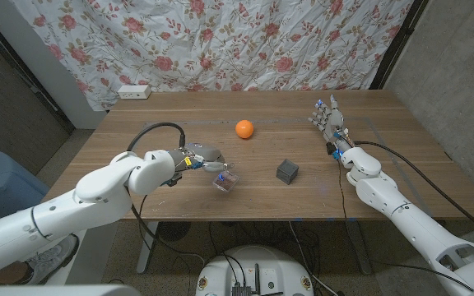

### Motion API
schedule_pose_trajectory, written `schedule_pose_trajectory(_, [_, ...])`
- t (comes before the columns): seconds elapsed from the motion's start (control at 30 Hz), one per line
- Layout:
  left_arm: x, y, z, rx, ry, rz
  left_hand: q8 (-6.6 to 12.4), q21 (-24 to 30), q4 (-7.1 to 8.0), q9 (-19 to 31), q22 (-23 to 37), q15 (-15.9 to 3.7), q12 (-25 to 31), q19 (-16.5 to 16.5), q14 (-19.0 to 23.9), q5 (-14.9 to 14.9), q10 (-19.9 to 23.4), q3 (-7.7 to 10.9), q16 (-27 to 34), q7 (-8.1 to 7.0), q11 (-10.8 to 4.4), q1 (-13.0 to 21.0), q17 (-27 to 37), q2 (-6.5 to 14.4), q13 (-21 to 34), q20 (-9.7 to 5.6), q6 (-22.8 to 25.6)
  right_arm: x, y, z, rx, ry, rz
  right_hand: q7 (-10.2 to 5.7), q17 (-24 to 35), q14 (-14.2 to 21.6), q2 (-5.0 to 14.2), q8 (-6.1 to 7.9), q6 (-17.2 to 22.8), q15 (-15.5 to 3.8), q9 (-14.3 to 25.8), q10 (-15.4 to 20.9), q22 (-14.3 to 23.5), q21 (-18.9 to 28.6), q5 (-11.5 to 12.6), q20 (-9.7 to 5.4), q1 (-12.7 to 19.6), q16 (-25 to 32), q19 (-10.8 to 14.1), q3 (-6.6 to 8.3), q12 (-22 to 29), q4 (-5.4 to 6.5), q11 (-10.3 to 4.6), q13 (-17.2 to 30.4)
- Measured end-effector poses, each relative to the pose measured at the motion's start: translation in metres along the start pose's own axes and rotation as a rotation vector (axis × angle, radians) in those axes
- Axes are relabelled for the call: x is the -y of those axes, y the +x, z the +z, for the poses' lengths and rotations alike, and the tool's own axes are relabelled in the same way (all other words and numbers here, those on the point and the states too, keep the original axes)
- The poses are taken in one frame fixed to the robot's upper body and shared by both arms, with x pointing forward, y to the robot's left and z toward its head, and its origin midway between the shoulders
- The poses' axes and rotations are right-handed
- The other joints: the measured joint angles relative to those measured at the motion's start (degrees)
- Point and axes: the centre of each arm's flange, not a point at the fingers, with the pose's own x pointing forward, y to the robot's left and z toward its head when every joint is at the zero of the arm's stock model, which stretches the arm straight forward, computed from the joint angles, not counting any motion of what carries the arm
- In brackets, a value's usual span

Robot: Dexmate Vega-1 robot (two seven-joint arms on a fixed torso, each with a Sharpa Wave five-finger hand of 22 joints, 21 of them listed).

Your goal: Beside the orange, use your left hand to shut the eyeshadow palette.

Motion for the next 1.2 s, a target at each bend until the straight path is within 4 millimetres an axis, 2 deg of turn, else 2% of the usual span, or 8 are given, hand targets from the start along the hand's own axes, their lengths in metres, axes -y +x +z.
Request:
schedule_pose_trajectory(0.07, [0.001,-0.002,-0.001,0.0,-0.002,0.026,-0.08,0.0,-0.21,-0.14,0.0,-0.23,0.0,0.0,-0.24,0.0,-0.06,0.21,0.0,-0.75,-0.99,0.09,0.0,0.14,-0.27,0.0,-0.02,0.0,0.0,0.0,0.0,0.0,0.0,0.0,0.0,0.0,0.0,0.0,0.0,0.0,0.0,0.0,0.0,0.0,0.0,0.0,0.0,0.0,0.0,0.0,0.0,0.0,0.0,0.0])
schedule_pose_trajectory(0.2, [0.005,-0.008,-0.004,-0.002,-0.007,0.063,-0.49,0.0,-1.19,-0.43,0.0,-0.72,-0.88,-0.01,-0.72,0.0,-0.73,0.67,-0.5,-1.6,-1.87,0.34,-0.26,0.36,-0.77,0.01,-0.66,0.0,0.0,0.0,0.0,0.0,0.0,0.0,0.0,0.0,0.0,0.0,0.0,0.0,0.0,0.0,0.0,0.0,0.42,0.0,0.0,0.0,0.0,0.0,0.0,0.0,0.0,0.0])
schedule_pose_trajectory(0.27, [0.007,-0.011,-0.005,-0.003,-0.008,0.077,-0.71,0.0,-1.53,-0.53,0.0,-0.45,-1.18,-0.52,-1.0,0.0,-1.16,1.02,-0.68,-1.37,-1.84,0.77,-0.36,0.37,-1.07,0.05,-0.92,0.0,0.0,0.0,0.0,0.0,0.0,0.0,0.0,0.0,0.0,0.0,0.0,0.0,0.0,0.0,0.0,0.0,0.43,0.0,0.0,0.0,0.0,0.0,0.0,0.0,0.0,0.0])
schedule_pose_trajectory(0.47, [0.016,-0.018,-0.014,-0.01,-0.014,0.109,-1.05,-0.06,-2.85,-0.8,0.01,-0.58,-1.85,-0.85,-2.35,0.0,-2.78,2.34,-0.73,-1.97,-2.06,1.77,-0.53,0.9,-1.73,0.25,-2.69,0.0,0.0,0.0,0.0,0.0,-0.001,0.0,0.28,0.0,0.0,0.0,0.0,0.0,0.0,0.0,0.0,0.0,0.43,0.0,0.0,0.0,0.0,0.0,0.0,0.0,0.0,0.0])
schedule_pose_trajectory(0.63, [0.009,-0.02,-0.008,0.027,-0.028,0.188,-1.35,-0.45,-3.84,-0.92,0.01,-0.65,-2.5,-1.39,-3.92,0.0,-5.32,3.33,-0.73,-2.12,-2.27,1.75,-0.52,0.89,-2.34,0.28,-4.51,0.0,0.0,0.0,0.0,0.0,-0.001,0.0,0.31,0.0,0.0,0.0,0.0,0.0,0.0,0.0,0.0,0.0,0.43,0.0,0.0,0.0,0.0,0.0,0.0,0.0,0.0,0.0])
schedule_pose_trajectory(0.67, [0.023,-0.024,-0.021,0.003,-0.022,0.162,-1.57,-0.45,-3.87,-1.04,0.01,-0.62,-2.62,-1.44,-4.3,0.0,-6.11,3.36,-0.73,-2.18,-2.27,1.76,-0.52,0.89,-2.39,0.22,-5.19,0.0,0.0,0.0,0.0,-0.001,-0.001,0.0,0.31,0.0,0.0,0.0,0.0,0.0,0.0,0.0,0.0,0.0,0.43,0.0,0.0,0.0,0.0,0.0,0.0,0.0,0.0,0.0])
schedule_pose_trajectory(0.9, [0.031,-0.03,-0.027,0.028,-0.05,0.2,-1.58,-0.45,-3.15,-1.06,0.01,-0.85,-2.71,-2.16,-5.29,-0.24,-8.19,4.1,-0.79,-2.29,-1.96,1.75,-0.36,0.89,-2.66,0.52,-6.68,0.0,0.0,0.0,0.0,-0.001,-0.001,0.0,0.31,0.0,0.0,0.0,0.0,0.0,0.0,0.0,0.0,0.0,0.43,0.0,0.0,0.0,0.0,0.0,0.0,0.0,0.0,0.0])
schedule_pose_trajectory(1.2, [0.046,-0.038,-0.039,0.061,-0.078,0.249,-1.58,-0.45,-1.84,-1.06,0.01,-0.55,-2.71,-2.91,-5.59,-0.24,-9.83,3.96,-0.94,-2.69,-1.75,0.89,-0.36,0.51,-2.92,0.38,-8.34,0.0,0.0,0.0,0.0,-0.001,0.005,0.0,0.31,0.0,0.0,0.0,0.0,0.0,0.0,0.0,0.0,0.0,0.43,0.0,0.0,0.0,0.0,0.0,0.0,0.0,0.0,0.0])
